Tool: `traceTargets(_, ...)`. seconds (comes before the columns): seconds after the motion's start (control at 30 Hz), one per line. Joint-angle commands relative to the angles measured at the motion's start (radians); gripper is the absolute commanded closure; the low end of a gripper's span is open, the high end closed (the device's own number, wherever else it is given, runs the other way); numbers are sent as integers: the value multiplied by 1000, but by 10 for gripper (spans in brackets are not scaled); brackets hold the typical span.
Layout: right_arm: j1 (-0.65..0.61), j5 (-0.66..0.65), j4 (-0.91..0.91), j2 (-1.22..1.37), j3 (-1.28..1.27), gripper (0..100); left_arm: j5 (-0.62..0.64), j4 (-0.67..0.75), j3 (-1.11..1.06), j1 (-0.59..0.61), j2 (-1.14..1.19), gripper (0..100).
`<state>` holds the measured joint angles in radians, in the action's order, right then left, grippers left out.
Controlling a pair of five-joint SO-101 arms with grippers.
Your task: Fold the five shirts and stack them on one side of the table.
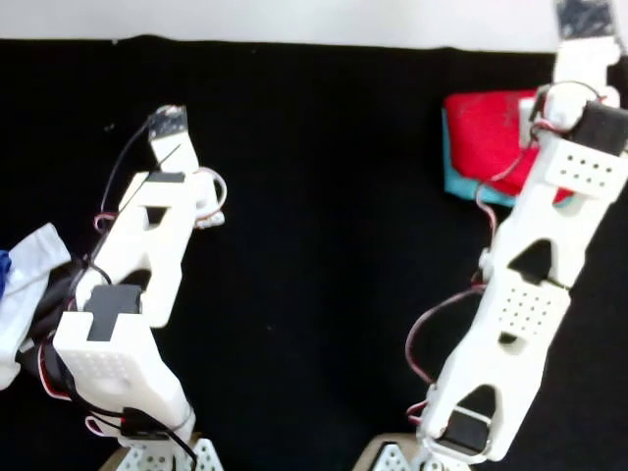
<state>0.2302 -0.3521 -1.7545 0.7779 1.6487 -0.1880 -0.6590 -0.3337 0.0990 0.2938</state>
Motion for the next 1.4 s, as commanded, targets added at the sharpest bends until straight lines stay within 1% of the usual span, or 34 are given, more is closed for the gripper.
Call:
traceTargets(0.0, -65, 74, -15, -242, 87, 978, -2, -6, 10, -18, -2, 990)
traceTargets(0.07, -116, 101, -15, -366, 5, 978, -2, -6, 10, -18, -2, 990)
traceTargets(0.13, -183, 138, -15, -495, -130, 978, -2, -6, 10, -18, -2, 990)
traceTargets(0.3, -386, 232, -10, -800, -601, 978, 0, -6, 10, -18, -2, 990)
traceTargets(0.43, -516, 288, 12, -914, -964, 983, 2, -6, 10, -19, -2, 990)
traceTargets(0.5, -550, 318, 58, -921, -1138, 984, 2, -6, 12, -35, -2, 989)
traceTargets(0.57, -565, 353, 163, -921, -1314, 991, 2, -6, 18, -47, -4, 988)
traceTargets(0.67, -576, 394, 401, -931, -1592, 993, 2, -6, 19, -54, -13, 987)
traceTargets(0.83, -648, 396, 776, -931, -2018, 993, 2, -6, 21, -54, -15, 987)
traceTargets(0.93, -679, 400, 974, -931, -2224, 993, -3, -6, 21, -51, -10, 987)
traceTargets(1.0, -682, 400, 1064, -929, -2312, 993, -3, -8, 21, -51, -7, 989)
traceTargets(1.23, -679, 400, 1357, -917, -2496, 993, -3, -8, 21, -50, -5, 990)
traceTargets(1.37, -682, 394, 1442, -920, -2549, 993, -3, -8, 21, -50, -5, 990)
